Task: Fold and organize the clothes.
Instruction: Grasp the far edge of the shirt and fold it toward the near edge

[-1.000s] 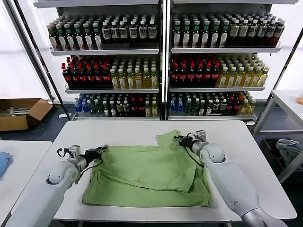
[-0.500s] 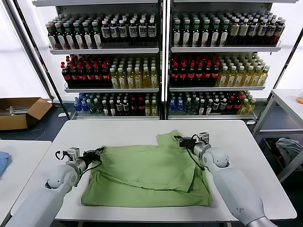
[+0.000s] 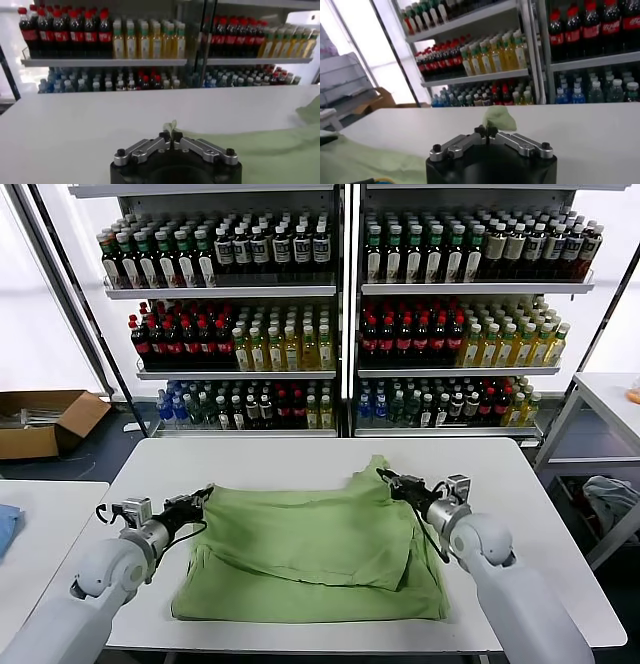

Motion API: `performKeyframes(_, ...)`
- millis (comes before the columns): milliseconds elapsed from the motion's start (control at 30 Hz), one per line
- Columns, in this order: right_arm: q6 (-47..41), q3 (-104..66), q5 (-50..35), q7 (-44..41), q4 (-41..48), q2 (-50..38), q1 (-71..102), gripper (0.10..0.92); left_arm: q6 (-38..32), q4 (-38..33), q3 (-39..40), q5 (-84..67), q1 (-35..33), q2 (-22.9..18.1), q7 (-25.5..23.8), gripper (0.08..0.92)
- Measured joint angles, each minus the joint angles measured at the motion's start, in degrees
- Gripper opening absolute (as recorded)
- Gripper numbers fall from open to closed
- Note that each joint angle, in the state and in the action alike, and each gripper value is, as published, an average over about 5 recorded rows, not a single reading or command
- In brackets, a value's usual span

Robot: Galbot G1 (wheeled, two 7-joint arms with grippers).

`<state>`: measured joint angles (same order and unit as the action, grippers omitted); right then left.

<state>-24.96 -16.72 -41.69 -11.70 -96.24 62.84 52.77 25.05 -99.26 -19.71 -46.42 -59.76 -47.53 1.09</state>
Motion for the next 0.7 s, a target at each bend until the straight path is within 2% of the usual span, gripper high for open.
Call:
performKeyframes(400, 1.4, -10.5, 1.3, -0.7, -15.0, -1.4, 18.9, 0.106, 0.0, -9.8, -8.4, -0.7, -13.1, 1.3, 0.5, 0.091)
performKeyframes(700, 2.4, -14.6, 4.7, -1.4, -19.5, -0.2, 31.0, 0.106, 0.3, -14.3, -10.7, 2.0, -23.4, -0.3, -0.1, 0.091)
